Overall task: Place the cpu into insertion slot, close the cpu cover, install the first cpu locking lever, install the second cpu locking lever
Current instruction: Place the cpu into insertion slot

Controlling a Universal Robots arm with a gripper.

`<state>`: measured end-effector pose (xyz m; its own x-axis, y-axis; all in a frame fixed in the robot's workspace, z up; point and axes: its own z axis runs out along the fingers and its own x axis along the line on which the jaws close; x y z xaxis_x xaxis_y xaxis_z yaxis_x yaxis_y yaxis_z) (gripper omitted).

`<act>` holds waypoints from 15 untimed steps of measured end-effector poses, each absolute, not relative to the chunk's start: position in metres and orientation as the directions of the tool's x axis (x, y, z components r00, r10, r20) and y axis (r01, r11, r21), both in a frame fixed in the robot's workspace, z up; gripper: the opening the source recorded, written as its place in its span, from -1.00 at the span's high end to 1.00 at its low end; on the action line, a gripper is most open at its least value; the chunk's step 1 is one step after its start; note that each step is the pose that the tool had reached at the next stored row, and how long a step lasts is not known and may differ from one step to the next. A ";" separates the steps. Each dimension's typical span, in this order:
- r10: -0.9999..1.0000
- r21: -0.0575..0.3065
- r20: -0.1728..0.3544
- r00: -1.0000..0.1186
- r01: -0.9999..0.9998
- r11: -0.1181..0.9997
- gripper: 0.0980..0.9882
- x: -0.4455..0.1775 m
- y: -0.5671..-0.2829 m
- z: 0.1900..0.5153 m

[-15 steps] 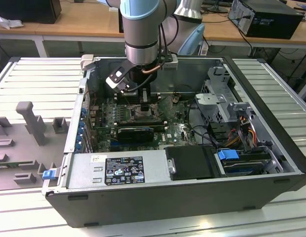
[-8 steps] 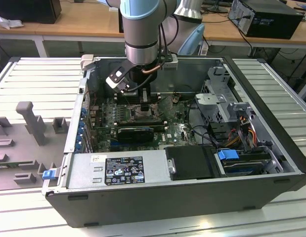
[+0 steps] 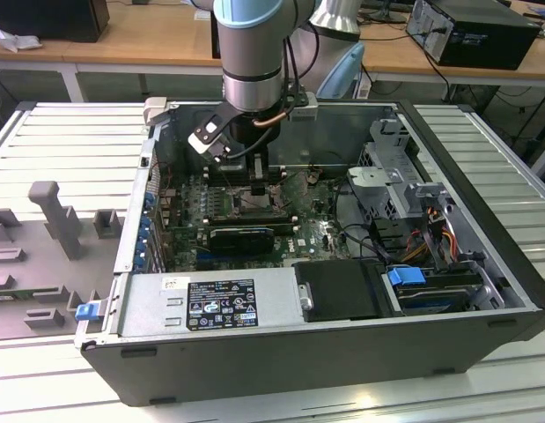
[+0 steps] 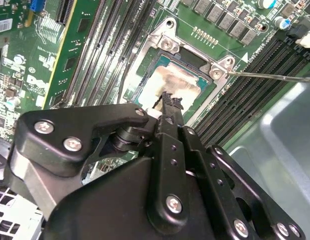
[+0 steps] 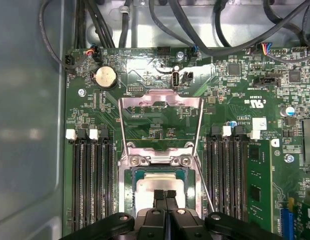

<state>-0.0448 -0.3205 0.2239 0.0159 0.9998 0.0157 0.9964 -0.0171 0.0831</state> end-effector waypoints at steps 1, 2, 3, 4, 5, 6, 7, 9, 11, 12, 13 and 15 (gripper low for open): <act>1.000 0.083 0.016 0.016 0.996 -0.017 0.98 -0.045 -0.320 0.225; 1.000 0.083 0.016 0.016 0.996 -0.017 0.98 -0.045 -0.320 0.225; 1.000 0.083 0.016 0.016 0.996 -0.017 0.98 -0.045 -0.320 0.226; 1.000 0.083 0.016 0.016 0.996 -0.017 0.98 -0.045 -0.320 0.226; 1.000 0.083 0.016 0.016 0.996 -0.018 0.98 -0.045 -0.320 0.227; 1.000 0.083 0.016 0.016 0.996 -0.018 0.98 -0.045 -0.320 0.227; 1.000 0.083 0.015 0.017 0.996 -0.018 0.98 -0.045 -0.320 0.227; 1.000 0.083 0.015 0.017 0.996 -0.018 0.98 -0.045 -0.320 0.231; 1.000 0.083 0.015 0.017 0.996 -0.018 0.98 -0.045 -0.320 0.233; 1.000 0.083 0.014 0.017 0.996 -0.018 0.98 -0.045 -0.320 0.234; 1.000 0.083 0.014 0.017 0.996 -0.018 0.98 -0.045 -0.320 0.235; 1.000 0.083 0.014 0.018 0.996 -0.019 0.98 -0.043 -0.321 0.235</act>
